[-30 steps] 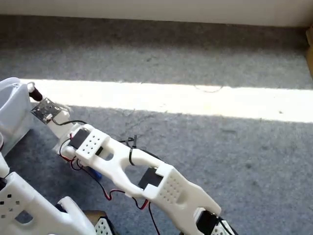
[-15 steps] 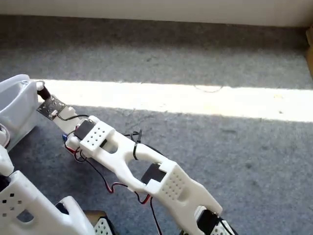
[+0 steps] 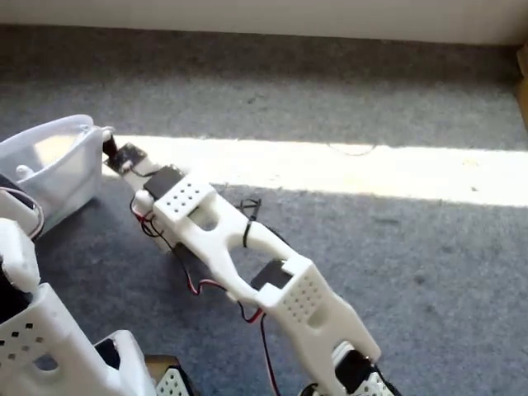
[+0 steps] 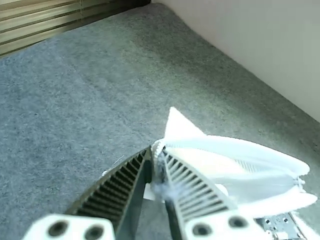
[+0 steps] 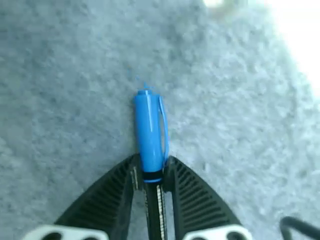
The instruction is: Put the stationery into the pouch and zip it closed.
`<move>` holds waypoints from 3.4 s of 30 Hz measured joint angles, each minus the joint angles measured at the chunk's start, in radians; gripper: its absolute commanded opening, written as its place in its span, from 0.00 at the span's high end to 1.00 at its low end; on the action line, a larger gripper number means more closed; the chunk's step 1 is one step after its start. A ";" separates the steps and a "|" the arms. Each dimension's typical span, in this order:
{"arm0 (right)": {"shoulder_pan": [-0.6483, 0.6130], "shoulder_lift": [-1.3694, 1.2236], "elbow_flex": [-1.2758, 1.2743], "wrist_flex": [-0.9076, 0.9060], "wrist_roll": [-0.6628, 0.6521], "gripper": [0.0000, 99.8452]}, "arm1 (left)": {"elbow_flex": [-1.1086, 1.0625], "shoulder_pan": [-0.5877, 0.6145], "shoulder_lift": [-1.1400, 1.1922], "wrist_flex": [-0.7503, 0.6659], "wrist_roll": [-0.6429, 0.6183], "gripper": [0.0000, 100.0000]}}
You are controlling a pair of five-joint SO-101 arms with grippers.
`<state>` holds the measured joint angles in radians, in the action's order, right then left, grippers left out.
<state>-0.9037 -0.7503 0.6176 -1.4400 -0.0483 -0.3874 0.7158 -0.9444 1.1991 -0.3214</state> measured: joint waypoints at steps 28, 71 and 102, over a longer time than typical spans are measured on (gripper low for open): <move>0.295 0.572 -0.382 -0.204 -0.003 1.00 | 0.120 -0.509 0.000 -0.046 0.018 0.95; 0.315 1.089 -1.148 0.368 -0.002 1.00 | 0.379 -0.651 -0.020 0.545 0.292 0.70; 0.311 1.089 -1.148 0.368 -0.003 1.00 | 0.058 -0.606 -0.029 0.552 0.568 0.88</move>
<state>-0.5923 0.3391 -0.5301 -1.0717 -0.0514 -0.3291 0.1097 -0.9735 1.7515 0.2463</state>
